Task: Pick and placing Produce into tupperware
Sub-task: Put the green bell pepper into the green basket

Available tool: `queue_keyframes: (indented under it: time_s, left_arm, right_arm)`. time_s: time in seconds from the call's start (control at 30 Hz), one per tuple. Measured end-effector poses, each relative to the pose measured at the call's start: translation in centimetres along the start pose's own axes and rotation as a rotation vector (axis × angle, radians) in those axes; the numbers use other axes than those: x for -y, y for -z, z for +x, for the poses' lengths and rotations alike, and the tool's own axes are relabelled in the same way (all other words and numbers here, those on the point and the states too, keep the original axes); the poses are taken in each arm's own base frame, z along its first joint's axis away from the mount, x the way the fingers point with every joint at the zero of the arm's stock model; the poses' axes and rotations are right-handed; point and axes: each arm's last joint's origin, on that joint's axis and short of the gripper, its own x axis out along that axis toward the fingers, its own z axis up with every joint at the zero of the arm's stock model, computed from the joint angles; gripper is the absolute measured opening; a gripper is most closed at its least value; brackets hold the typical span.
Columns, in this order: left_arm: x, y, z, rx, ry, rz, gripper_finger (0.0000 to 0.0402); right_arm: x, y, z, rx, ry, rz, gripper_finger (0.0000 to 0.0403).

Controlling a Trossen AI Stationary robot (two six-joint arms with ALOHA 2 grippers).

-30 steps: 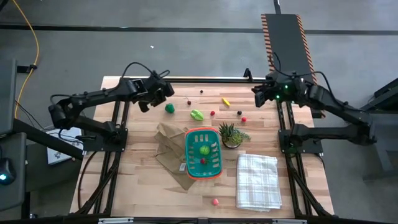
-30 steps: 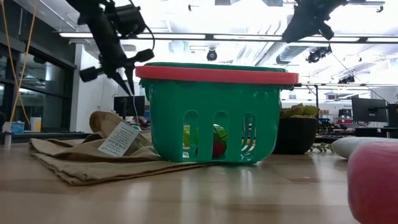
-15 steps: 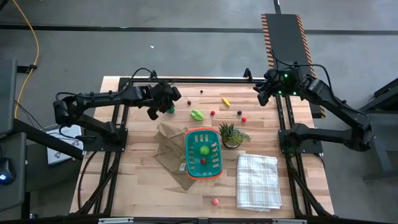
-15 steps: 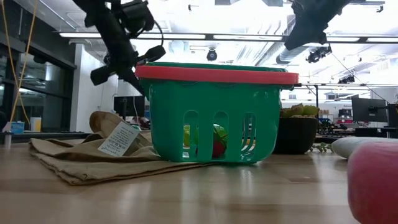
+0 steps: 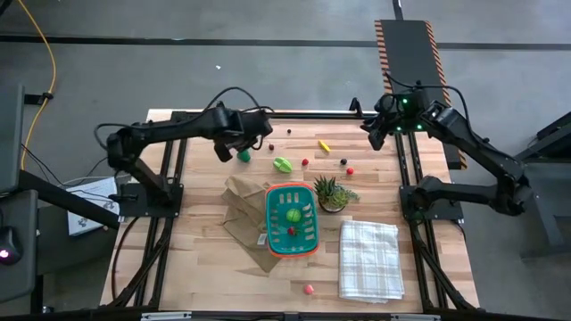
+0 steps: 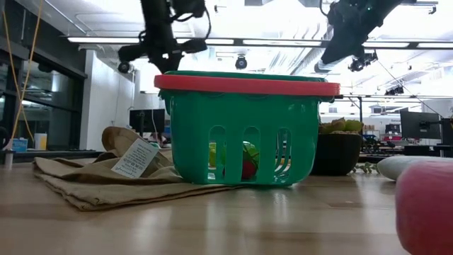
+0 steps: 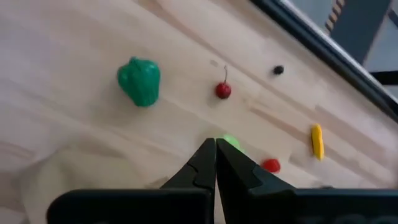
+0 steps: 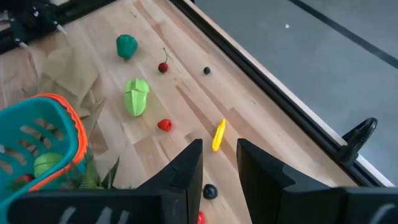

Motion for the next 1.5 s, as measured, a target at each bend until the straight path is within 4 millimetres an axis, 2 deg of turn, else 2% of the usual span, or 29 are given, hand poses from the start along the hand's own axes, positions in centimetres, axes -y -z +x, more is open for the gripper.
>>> queue_keyframes:
  time_s: [0.17, 0.4, 0.63, 0.77, 0.93, 1.1, 1.27, 1.5]
  left_arm:
    - [0.7, -0.3, 1.6, 0.013, -0.144, -0.005, 0.0009]
    - [0.4, -0.7, 3.0, 0.011, -0.25, -0.174, 0.0048]
    - [0.6, -0.6, 4.0, 0.085, -0.258, -0.226, 0.0117]
    - [0.8, -0.3, 5.3, 0.111, -0.289, -0.211, 0.0167]
    - [0.9, 0.2, 6.7, 0.114, -0.327, -0.181, 0.023]
    - [0.9, 0.6, 7.6, 0.094, -0.356, -0.182, 0.0275]
    - [1.3, 0.8, 8.0, 0.084, -0.322, -0.202, 0.0299]
    - [1.3, 0.1, 8.3, 0.082, -0.343, -0.194, 0.03]
  right_arm:
    - [0.0, -0.1, 0.5, -0.013, -0.043, -0.003, 0.009]
    - [-0.1, -0.1, 0.5, -0.007, -0.067, 0.005, 0.009]
    - [-0.1, -0.3, 0.5, 0.011, -0.069, 0.0, 0.009]
    - [-0.1, -0.6, 0.5, 0.036, -0.067, 0.0, 0.009]
    - [-0.1, -0.6, 0.6, 0.039, -0.067, 0.007, 0.009]
    - [0.0, -0.6, 0.6, 0.041, -0.066, -0.024, 0.009]
    - [-0.1, -0.5, 0.6, 0.03, -0.071, -0.026, 0.009]
    - [-0.2, -0.4, 0.6, 0.02, -0.113, -0.002, 0.009]
